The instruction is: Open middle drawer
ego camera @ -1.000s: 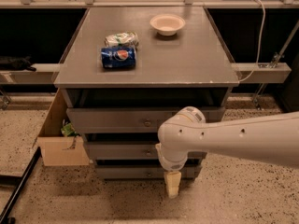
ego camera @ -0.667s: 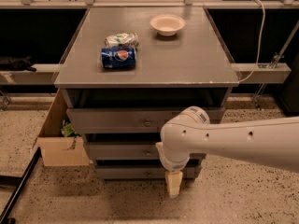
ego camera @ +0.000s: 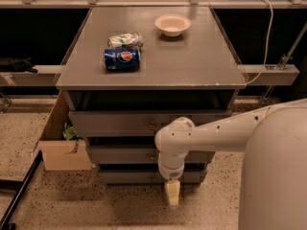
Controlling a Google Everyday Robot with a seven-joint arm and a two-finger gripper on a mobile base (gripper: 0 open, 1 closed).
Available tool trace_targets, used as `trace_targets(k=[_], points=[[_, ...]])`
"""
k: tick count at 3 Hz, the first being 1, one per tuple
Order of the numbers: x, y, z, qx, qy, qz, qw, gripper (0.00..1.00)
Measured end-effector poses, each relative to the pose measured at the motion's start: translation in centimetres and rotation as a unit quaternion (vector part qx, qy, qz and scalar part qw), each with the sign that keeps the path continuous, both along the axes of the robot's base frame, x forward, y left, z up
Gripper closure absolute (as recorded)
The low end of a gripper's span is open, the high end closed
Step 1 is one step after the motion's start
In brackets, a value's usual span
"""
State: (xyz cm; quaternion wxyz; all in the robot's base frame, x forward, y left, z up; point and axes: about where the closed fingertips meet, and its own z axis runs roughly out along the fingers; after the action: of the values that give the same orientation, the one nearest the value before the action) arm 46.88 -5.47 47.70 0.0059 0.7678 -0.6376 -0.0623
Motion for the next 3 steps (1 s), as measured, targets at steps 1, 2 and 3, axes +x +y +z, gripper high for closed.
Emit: trace_targets(k=[1,2,3], points=[[-0.4,-0.1,0.1,0.001,0.000,0.002,1.0000,0.00],[-1.3,-1.4,0.8,0.018,-0.035,-0.036,0.9986,0.00],[-2.1,-3.3,-0.3,0.057,-0.099,-0.115,0.9868,0.00]])
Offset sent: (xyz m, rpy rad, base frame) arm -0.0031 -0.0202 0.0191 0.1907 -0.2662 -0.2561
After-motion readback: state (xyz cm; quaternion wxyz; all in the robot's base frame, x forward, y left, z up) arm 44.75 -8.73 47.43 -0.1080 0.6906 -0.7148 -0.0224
